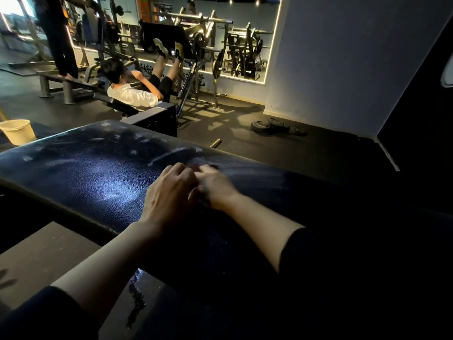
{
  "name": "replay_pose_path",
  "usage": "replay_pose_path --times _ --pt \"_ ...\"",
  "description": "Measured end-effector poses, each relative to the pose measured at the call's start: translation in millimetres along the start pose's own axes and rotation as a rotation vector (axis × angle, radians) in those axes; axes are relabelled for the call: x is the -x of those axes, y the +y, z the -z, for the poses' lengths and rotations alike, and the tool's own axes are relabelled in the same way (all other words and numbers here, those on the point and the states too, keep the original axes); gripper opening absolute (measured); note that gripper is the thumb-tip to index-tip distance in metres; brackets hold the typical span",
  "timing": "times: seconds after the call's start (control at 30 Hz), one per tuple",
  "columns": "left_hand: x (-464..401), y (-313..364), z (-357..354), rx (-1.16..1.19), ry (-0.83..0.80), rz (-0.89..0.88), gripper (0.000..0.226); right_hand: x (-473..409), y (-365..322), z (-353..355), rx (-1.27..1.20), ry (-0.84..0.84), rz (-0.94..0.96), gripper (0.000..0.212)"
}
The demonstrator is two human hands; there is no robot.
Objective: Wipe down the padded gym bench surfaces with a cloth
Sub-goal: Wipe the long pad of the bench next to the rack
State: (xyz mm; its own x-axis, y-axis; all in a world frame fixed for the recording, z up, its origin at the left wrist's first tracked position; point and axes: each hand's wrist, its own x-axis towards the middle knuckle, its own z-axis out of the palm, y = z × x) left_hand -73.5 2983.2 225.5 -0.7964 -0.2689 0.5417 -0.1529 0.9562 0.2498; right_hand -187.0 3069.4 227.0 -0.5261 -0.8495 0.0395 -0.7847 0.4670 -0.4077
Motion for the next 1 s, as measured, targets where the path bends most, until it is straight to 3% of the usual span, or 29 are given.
replay_pose_path --times 0.13,0.33,0.43,0.53,0.73,0.9,1.0 --pt "8.7 3.2 3.5 -0.004 -0.033 0.07 0.021 24.8 3.3 9.1 0.059 0.016 0.082 0.041" --pt "22.9 9.8 -15.4 0.06 -0.139 -0.039 0.016 112.2 113.1 65.2 0.114 0.184 -0.333 0.049" --pt "29.3 10.6 -17.5 0.059 -0.108 -0.048 0.02 133.8 123.0 70.1 0.122 0.299 -0.436 0.045" --pt "31.6 15.0 -11.4 0.057 -0.078 -0.035 0.019 106.8 73.7 47.8 0.053 0.313 -0.335 0.043" --pt "45.7 6.2 12.8 0.063 0.054 0.117 0.015 56.0 -38.1 -5.1 -0.049 0.071 0.054 0.046" --pt "58.4 -6.9 8.6 0.123 0.011 0.014 0.008 125.1 -1.5 29.9 -0.038 -0.006 0.072 0.048" --pt "62.6 -3.0 4.6 0.155 0.019 -0.065 0.007 168.3 29.5 44.8 -0.028 0.057 0.018 0.05"
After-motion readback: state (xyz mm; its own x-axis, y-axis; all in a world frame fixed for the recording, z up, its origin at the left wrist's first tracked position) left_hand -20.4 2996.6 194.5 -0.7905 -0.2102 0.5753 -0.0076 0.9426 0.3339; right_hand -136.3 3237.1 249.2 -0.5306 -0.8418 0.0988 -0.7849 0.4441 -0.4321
